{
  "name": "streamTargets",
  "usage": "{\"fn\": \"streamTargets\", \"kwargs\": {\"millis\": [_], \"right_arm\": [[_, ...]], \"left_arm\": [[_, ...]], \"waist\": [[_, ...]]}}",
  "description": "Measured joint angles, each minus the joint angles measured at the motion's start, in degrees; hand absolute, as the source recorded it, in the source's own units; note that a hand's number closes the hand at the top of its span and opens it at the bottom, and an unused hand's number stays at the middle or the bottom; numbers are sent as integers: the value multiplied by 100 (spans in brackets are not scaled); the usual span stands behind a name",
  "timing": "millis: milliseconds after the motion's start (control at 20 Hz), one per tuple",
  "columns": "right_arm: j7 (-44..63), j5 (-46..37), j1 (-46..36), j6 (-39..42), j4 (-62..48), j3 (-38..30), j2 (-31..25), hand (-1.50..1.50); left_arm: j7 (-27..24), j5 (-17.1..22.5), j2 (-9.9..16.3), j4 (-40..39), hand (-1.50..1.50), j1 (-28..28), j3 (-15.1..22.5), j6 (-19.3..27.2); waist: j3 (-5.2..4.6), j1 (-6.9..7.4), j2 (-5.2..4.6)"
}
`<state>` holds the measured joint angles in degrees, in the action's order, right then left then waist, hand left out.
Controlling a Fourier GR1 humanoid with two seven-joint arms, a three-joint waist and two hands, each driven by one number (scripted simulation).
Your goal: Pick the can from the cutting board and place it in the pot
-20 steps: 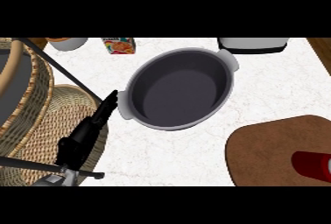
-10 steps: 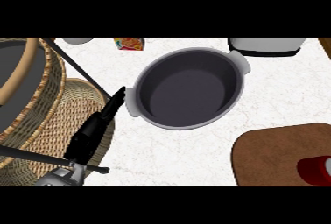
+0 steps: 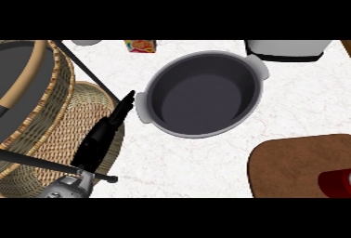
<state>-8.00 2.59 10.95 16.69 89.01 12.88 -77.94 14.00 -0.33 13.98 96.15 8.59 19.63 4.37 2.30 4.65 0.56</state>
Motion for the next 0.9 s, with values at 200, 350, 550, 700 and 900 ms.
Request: {"fn": "streamTargets", "kwargs": {"millis": [200,350,550,700,900], "right_arm": [[367,-113,-77,83,196,131,-30,-150],[656,-211,-157,109,301,227,0,-150],[1036,-353,-237,138,501,404,91,-150],[1258,-445,-295,162,552,523,195,-150],[1546,-548,-402,189,602,655,354,-150]], "left_arm": [[18,-75,-57,-11,0,-24,-59,3],[40,-131,-99,-10,0,-35,-99,13],[58,-185,-151,-8,0,-47,-149,-2],[76,-245,-198,-9,0,-61,-194,-1],[105,-331,-257,8,0,-102,-268,19]], "waist": [[11,-6,6],[13,-3,3],[13,2,-1],[19,3,-4],[24,-19,-4]]}}
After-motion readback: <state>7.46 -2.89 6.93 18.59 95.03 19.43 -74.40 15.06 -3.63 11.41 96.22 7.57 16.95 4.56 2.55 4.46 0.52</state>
